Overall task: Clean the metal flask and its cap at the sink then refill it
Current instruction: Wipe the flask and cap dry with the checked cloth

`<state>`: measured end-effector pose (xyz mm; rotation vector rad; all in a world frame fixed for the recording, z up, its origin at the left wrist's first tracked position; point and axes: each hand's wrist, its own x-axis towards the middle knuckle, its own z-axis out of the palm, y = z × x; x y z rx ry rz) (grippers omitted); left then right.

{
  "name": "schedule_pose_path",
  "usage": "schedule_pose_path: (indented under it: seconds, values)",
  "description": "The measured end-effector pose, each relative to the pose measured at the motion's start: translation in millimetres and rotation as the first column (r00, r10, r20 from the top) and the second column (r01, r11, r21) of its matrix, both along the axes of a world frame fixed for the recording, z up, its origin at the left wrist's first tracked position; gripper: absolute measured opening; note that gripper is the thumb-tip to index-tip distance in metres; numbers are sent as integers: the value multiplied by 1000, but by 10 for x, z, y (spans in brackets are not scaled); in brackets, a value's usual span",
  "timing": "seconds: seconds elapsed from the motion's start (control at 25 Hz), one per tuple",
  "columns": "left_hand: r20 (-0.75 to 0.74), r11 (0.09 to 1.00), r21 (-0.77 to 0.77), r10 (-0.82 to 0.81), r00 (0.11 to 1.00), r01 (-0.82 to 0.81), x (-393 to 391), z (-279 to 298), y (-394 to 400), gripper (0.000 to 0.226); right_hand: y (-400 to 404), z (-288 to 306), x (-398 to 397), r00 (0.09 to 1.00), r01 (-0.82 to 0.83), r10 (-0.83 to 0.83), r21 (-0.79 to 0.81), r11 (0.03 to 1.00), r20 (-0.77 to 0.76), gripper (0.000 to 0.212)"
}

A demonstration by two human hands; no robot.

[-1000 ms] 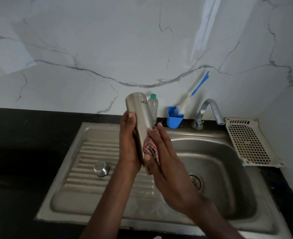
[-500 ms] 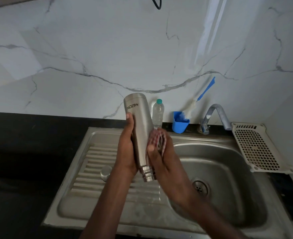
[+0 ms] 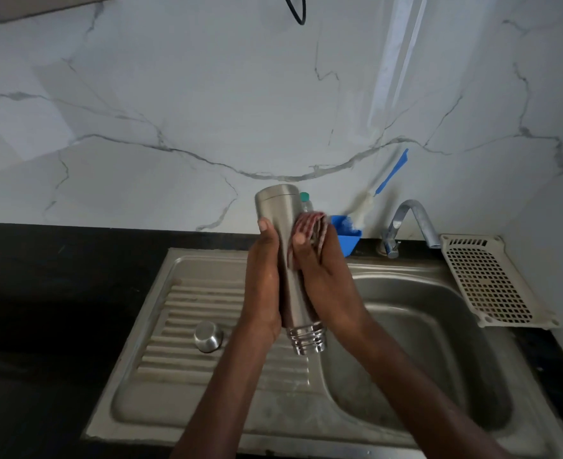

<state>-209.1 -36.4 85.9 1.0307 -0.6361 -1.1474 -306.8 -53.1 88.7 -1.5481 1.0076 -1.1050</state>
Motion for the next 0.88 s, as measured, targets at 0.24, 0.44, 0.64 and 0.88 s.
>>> schedule_pose_path:
  seconds: [0.24, 0.44, 0.64, 0.88]
  values:
    - [-75, 996, 33, 80, 994, -78, 232, -298, -27, 71, 471, -198, -82, 922, -142, 16, -297, 944, -387, 62]
    - [0, 995, 74, -65, 998, 65, -67, -223, 186, 59, -206, 254, 42, 996, 89, -90, -60, 994, -12, 40]
    - [-154, 993, 49, -99, 983, 108, 94, -188, 134, 74, 186, -53, -5, 994, -108, 106, 152, 982, 18, 26]
    - [-226, 968, 148, -168, 959, 204, 228, -254, 110, 85, 673, -310, -109, 957, -154, 115, -131, 979, -266, 54]
